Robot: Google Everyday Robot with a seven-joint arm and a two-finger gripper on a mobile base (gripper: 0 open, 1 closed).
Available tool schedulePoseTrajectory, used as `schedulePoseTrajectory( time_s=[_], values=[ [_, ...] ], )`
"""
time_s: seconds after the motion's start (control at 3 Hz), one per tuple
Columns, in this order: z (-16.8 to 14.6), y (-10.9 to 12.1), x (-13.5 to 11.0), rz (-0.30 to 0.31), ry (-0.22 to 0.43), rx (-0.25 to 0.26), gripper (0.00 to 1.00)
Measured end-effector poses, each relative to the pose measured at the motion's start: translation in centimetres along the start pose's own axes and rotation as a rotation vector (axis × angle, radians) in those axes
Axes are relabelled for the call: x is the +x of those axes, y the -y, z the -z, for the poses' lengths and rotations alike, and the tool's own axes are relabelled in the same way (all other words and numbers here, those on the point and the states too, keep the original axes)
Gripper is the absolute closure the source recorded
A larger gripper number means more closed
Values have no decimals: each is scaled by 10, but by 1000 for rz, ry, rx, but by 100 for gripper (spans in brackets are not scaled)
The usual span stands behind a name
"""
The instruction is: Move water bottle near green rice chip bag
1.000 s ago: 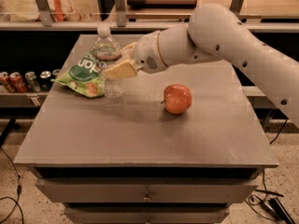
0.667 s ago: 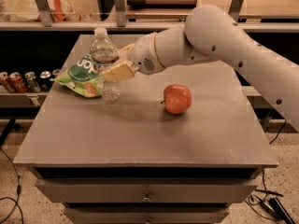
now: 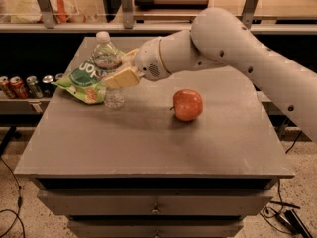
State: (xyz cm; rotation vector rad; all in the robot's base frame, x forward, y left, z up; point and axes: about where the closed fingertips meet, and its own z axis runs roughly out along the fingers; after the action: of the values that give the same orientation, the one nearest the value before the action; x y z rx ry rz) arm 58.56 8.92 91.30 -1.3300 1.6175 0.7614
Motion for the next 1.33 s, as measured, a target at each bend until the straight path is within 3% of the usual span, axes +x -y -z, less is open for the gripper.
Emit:
schedulePoseTrajectory(
  time_s=[0.33,0.67,1.33],
  values=[
    [-2,-1,0,1,1,-4,13],
    [-4,-1,0,2,-1,-8,0],
    [11,25,10,46,-16,29,0]
  ],
)
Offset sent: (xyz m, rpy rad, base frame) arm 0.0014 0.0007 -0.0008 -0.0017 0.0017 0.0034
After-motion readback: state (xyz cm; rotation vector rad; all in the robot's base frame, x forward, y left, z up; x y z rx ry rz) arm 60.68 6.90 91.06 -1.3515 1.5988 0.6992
